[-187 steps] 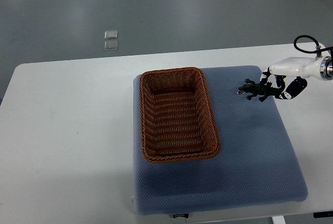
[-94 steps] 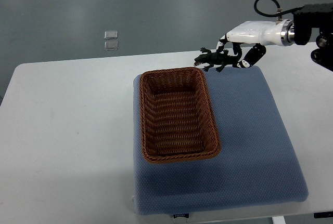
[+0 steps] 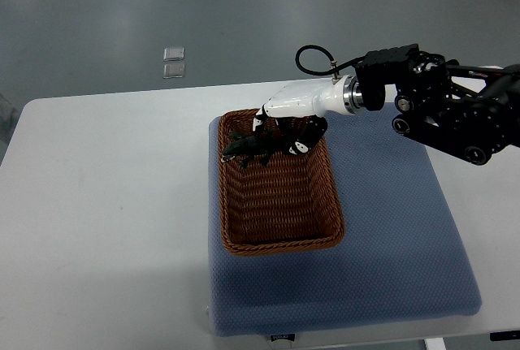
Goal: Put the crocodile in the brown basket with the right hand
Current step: 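Lift the crocodile with the right hand and carry it over the basket, then lower the crocodile into the basket and open the right hand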
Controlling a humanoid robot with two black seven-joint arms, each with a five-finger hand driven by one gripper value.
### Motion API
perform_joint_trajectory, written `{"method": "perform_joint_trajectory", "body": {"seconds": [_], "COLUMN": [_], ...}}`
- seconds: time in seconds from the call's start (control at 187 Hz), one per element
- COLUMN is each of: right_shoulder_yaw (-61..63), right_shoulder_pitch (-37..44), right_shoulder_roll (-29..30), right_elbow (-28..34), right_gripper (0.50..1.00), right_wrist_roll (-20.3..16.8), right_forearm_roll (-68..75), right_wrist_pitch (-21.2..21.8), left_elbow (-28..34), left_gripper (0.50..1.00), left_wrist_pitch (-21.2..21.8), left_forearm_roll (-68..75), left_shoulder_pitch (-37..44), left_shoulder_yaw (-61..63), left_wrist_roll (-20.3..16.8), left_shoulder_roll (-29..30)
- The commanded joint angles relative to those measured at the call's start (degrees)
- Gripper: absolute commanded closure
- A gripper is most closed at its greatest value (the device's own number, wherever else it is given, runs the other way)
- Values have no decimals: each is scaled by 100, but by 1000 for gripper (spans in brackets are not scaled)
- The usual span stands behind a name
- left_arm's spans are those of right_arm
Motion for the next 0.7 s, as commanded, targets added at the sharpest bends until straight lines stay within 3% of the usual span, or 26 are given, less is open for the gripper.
{"method": "perform_joint_trajectory", "body": {"seconds": [0.0, 0.176, 0.363, 0.475, 0.694], "right_shoulder_yaw": [-2, -11, -11, -11, -11], "right_shoulder_pitch": [-76, -225, -304, -304, -278], "right_shoulder_roll": [58, 67, 58, 58, 31], "right_elbow": [-13, -92, -101, -101, -101], "right_gripper": [967, 865, 848, 746, 683], "right_wrist_roll": [-8, -87, -87, -87, -87], "right_forearm_roll": [-12, -20, -29, -12, 6], "right_wrist_pitch": [0, 0, 0, -8, 0], "left_elbow": [0, 0, 0, 0, 0], "left_gripper": [500, 500, 500, 500, 500], "left_wrist_pitch": [0, 0, 0, 0, 0], "left_forearm_roll": [0, 0, 0, 0, 0], "left_shoulder_pitch": [-3, -2, 6, -2, -3], "left_shoulder_yaw": [0, 0, 0, 0, 0], "left_wrist_roll": [0, 0, 0, 0, -9], "left_shoulder_roll": [0, 0, 0, 0, 0]}}
